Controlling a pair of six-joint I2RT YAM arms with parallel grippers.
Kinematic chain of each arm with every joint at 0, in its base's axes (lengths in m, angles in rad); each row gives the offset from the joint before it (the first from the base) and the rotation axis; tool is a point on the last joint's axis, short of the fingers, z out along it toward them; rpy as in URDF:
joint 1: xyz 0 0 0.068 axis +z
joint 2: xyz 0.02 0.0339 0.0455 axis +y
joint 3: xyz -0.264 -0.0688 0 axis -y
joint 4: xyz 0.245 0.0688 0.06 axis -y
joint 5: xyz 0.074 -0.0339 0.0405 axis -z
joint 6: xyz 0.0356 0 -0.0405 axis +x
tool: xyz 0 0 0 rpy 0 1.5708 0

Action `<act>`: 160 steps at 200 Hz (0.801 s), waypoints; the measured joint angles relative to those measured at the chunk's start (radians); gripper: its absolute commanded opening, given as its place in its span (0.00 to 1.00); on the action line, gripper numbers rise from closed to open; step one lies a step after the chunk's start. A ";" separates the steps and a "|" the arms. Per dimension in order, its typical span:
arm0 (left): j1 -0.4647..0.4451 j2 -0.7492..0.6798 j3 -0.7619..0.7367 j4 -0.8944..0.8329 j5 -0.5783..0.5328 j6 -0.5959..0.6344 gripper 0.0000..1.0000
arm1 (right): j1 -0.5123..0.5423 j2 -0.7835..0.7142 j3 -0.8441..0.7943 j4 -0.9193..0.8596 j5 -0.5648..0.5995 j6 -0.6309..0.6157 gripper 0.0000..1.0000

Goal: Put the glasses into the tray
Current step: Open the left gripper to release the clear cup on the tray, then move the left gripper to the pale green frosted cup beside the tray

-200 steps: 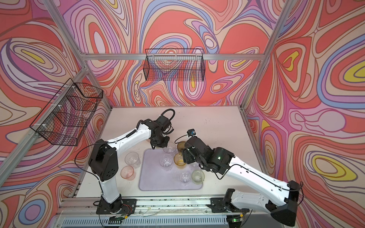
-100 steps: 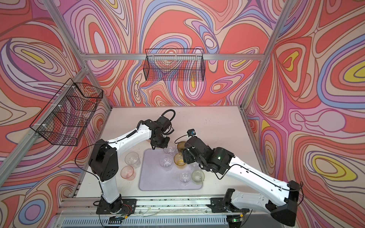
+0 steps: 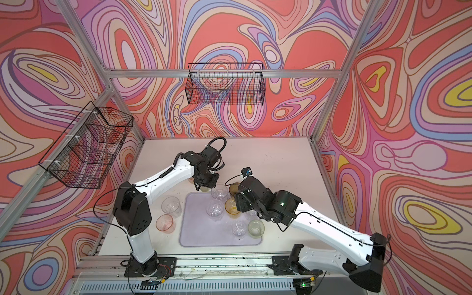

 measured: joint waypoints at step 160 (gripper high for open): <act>0.138 -0.039 0.125 -0.096 -0.014 0.082 0.35 | 0.000 0.000 0.000 0.000 -0.002 -0.019 0.73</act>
